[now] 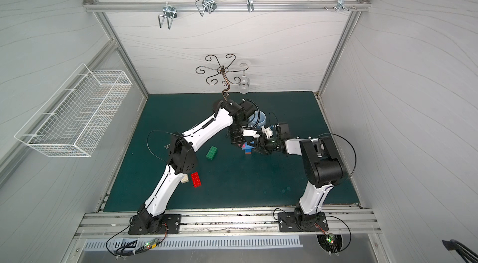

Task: Assemble a spoon with lego
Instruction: Assemble the lego brick with the lego brick.

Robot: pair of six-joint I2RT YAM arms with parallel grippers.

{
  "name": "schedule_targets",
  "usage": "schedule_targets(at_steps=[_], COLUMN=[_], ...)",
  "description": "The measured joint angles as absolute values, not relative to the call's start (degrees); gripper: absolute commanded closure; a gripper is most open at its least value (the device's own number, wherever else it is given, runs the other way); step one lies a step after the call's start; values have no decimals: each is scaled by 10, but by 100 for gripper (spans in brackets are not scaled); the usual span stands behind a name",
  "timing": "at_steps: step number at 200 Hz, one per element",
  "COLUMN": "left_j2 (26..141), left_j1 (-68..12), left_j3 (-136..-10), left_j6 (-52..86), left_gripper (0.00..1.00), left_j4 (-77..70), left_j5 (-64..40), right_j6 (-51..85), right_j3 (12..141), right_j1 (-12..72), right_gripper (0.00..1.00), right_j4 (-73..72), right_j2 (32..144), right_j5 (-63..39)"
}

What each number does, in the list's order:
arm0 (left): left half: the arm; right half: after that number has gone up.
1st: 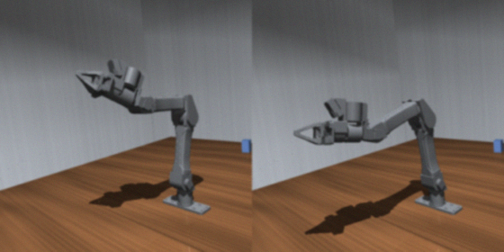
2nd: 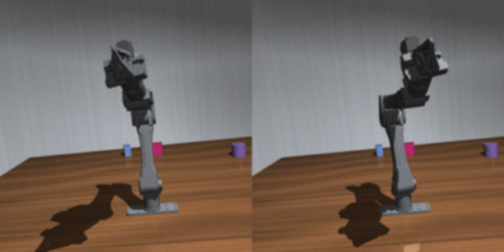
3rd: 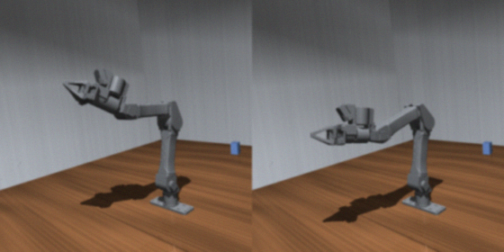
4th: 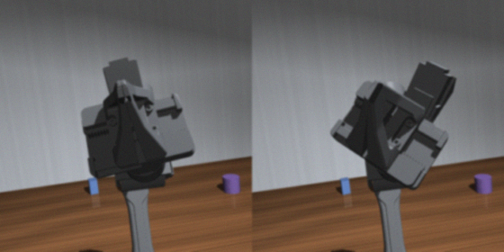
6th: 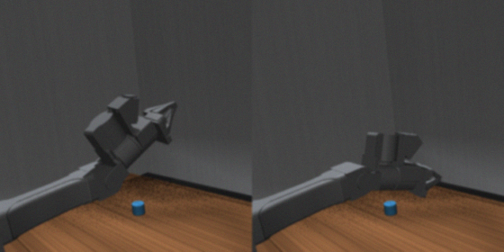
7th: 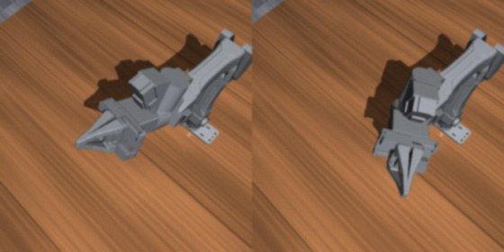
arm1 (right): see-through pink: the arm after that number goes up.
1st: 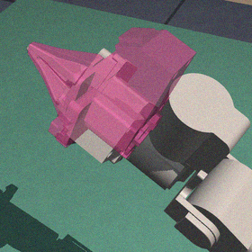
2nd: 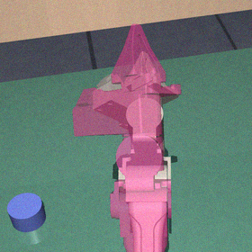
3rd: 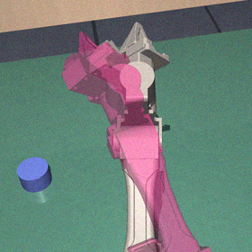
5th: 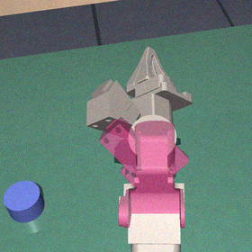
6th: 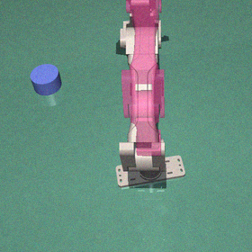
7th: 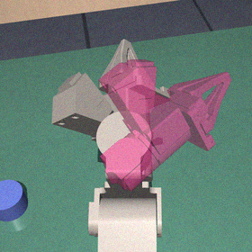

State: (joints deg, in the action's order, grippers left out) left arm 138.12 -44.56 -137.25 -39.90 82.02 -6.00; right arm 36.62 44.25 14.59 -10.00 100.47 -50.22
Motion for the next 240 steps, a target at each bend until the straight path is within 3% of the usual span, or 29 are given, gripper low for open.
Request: schedule_targets(at_steps=[31, 83, 155, 199, 240], left_j2=[1382, 1382, 1365, 1329, 1249], left_j1=[-453, -459, -457, -443, -411], left_j3=[-1372, -1372, -1367, -1359, -1255], left_j6=[-400, -401, -397, -385, -374], left_gripper=[50, 39, 29, 28, 27], left_j4=[821, 820, 812, 792, 737], left_j5=[-51, -47, -42, -39, -30], right_j6=[366, 366, 366, 366, 366], right_j3=[444, 446, 447, 447, 447], right_j1=[146, 146, 146, 146, 146], right_gripper=[40, 40, 40, 38, 35], right_j4=[-100, -100, -100, -100, -99], right_j2=[1006, 1009, 1009, 1009, 1009], right_j5=[-502, -502, -502, -502, -502])
